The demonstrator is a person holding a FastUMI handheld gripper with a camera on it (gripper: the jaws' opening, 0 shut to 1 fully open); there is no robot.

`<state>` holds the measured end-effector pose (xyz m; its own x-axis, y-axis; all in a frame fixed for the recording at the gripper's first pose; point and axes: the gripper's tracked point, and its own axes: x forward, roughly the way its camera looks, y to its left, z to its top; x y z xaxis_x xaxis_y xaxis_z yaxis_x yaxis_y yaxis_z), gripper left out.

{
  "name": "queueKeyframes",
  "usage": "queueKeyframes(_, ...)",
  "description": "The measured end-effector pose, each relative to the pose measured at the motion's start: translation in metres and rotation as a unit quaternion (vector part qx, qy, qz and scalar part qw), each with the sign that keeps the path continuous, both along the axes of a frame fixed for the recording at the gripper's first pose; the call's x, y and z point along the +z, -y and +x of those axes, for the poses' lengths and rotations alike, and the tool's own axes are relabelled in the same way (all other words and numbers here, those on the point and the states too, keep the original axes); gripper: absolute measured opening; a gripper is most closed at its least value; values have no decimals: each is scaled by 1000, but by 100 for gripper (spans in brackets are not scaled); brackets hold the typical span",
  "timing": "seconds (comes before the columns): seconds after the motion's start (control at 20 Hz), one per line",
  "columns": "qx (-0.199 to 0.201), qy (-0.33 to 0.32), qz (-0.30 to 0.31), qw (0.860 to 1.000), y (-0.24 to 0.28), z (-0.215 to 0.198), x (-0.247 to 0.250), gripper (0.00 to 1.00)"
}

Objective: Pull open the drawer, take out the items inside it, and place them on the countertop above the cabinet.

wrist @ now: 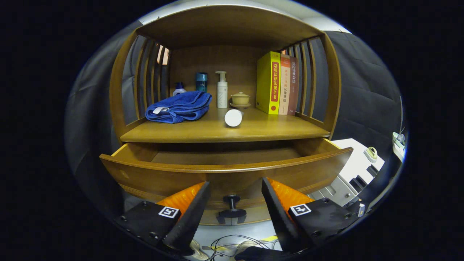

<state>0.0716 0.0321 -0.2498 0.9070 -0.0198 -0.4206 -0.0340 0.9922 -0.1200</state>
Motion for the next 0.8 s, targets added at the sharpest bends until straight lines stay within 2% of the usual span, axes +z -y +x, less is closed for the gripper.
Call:
queueKeyframes(0.5,-2,-3,-15,1000,-7,64,-13,95)
queueKeyframes(0.65,4,-5,-23,1000,-5,63,-15,94)
queueKeyframes(0.8,-11,6,-20,1000,2,62,5,97)
